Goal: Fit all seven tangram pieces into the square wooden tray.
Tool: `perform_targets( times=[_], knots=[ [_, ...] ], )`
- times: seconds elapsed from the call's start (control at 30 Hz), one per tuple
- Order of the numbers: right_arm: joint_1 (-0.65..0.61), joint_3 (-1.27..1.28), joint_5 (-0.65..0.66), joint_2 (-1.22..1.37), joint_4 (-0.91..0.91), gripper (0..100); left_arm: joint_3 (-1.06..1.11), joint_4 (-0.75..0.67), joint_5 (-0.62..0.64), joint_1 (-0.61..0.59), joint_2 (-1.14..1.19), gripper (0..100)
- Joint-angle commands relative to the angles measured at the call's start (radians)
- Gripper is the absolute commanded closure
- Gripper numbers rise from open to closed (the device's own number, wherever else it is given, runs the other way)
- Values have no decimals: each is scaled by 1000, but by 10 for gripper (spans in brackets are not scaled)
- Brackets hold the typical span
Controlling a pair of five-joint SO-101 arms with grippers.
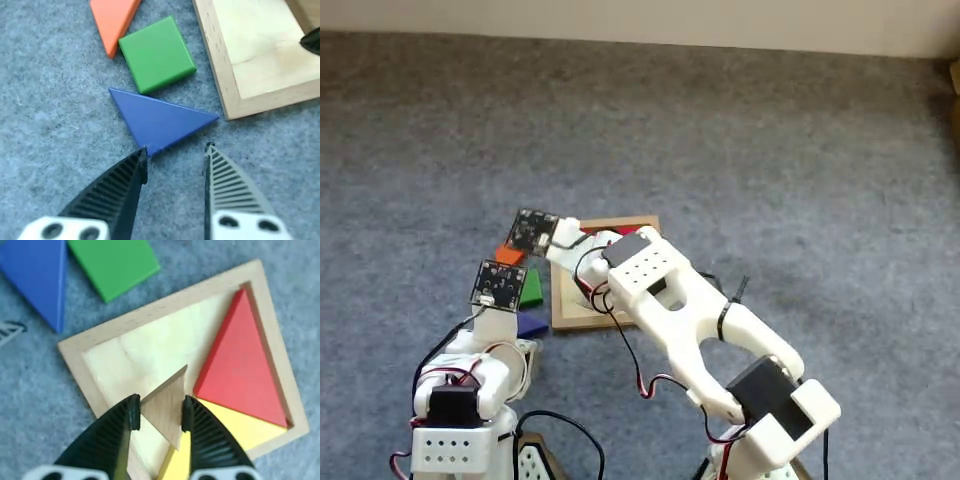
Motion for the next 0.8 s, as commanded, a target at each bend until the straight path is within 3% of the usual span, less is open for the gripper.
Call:
perform_targets(
  times=[0.0, 0.27, 0.4, 0.5, 0.7, 0.77],
  knots=[
    [35, -16, -130, -68, -16, 957, 21, 3, 9, -12, -42, 815],
    [107, -18, -341, -70, -10, 958, 21, 3, 9, -12, -42, 815],
    [116, -18, -555, -70, 27, 958, 21, 3, 9, -12, -42, 815],
    [113, -19, -850, -71, 25, 958, 21, 3, 9, -12, -42, 815],
    [113, -19, -1602, -68, -51, 958, 21, 3, 9, -12, -42, 815],
    [111, -19, -1743, -70, -61, 958, 21, 3, 9, -12, -42, 815]
  ],
)
